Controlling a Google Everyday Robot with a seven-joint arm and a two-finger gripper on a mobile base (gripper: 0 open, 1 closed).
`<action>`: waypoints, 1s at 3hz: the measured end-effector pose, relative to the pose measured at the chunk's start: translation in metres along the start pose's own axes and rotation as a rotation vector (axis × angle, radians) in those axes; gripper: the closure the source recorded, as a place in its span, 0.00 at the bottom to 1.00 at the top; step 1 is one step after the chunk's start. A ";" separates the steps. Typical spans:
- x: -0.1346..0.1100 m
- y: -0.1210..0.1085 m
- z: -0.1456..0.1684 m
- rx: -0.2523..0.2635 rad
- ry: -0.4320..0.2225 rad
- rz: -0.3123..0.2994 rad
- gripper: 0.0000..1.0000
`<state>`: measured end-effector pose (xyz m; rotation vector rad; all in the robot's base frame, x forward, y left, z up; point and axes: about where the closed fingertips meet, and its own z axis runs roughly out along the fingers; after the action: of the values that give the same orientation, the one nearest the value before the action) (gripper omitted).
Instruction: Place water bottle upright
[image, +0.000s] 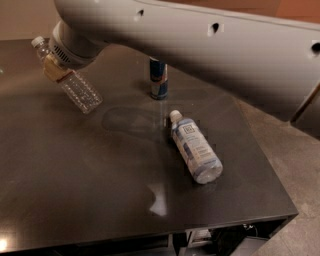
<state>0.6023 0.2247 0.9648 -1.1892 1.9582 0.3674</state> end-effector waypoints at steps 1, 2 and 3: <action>0.001 -0.002 0.004 -0.055 -0.122 0.016 1.00; -0.002 -0.003 0.002 -0.084 -0.272 0.049 1.00; -0.002 -0.011 -0.001 -0.089 -0.403 0.106 1.00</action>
Offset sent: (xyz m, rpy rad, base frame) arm -0.0002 0.0016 0.0140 0.4492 -0.1784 0.1681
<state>0.6118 0.2197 0.9682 -0.9782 1.6684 0.6985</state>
